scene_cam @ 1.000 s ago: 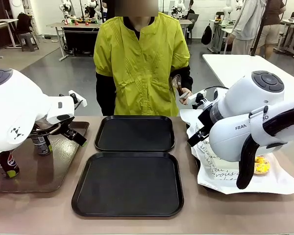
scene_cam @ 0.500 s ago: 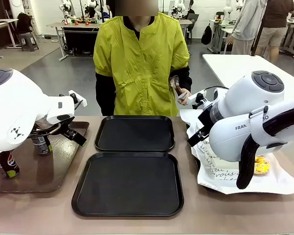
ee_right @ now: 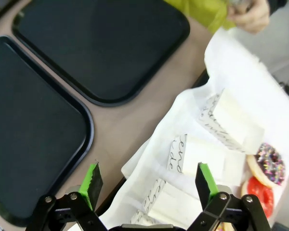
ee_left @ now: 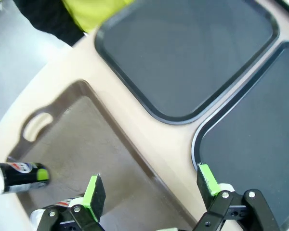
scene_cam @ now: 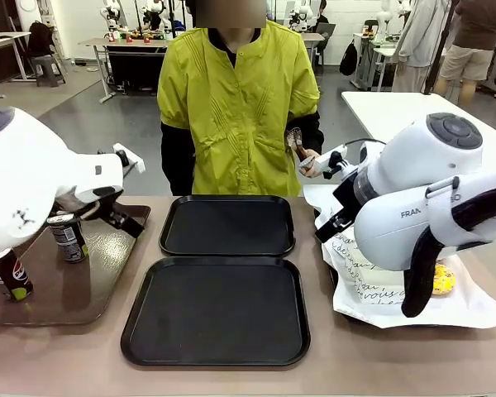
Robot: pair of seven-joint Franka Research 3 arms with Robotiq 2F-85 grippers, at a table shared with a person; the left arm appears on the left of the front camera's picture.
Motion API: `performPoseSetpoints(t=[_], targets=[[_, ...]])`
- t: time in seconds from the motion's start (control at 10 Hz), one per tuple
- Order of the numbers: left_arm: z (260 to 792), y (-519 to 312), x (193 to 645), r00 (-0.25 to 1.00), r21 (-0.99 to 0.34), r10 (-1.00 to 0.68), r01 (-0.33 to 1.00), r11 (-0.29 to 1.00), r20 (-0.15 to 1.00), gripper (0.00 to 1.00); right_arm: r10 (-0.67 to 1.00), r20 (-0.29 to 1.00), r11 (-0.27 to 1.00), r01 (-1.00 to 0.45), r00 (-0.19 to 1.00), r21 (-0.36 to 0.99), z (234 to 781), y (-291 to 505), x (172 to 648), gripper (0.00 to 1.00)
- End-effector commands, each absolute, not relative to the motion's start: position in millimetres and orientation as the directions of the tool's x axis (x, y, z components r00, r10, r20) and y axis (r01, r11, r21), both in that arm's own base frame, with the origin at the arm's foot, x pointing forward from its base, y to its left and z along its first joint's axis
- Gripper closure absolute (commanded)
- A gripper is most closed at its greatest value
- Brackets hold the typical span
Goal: Set up donuts and drinks on trays.
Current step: Pick up one Pepsi coke and place it on the Flat Tray.
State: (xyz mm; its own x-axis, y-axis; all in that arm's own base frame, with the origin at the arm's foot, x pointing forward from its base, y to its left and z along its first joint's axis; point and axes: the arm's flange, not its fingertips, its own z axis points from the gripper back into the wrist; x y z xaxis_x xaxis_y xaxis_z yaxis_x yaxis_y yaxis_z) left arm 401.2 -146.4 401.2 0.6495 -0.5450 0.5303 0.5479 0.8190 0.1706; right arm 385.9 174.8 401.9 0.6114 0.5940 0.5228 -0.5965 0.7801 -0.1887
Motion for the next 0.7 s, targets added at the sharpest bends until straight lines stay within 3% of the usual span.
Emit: performPoseSetpoints(t=[0.0,0.4,0.5,0.6], targets=[[430,-103,307,0.616,0.217,-0.585,0.568,0.794,0.527,0.0,0.613,0.479,0.777,-0.588,0.628,-0.225,431,164,278,0.0],[430,-84,234,0.613,0.118,-0.674,0.698,0.706,0.413,0.0,0.579,0.362,0.808,-0.574,0.73,-0.133,436,144,189,0.0],[426,-87,234,0.607,0.158,-0.669,0.679,0.717,0.43,0.0,0.581,0.374,0.812,-0.543,0.723,-0.214,433,138,194,0.0],[496,-121,335,0.631,0.169,-0.653,0.653,0.739,0.418,0.0,0.604,0.359,0.794,-0.574,0.711,-0.199,502,195,265,0.0]])
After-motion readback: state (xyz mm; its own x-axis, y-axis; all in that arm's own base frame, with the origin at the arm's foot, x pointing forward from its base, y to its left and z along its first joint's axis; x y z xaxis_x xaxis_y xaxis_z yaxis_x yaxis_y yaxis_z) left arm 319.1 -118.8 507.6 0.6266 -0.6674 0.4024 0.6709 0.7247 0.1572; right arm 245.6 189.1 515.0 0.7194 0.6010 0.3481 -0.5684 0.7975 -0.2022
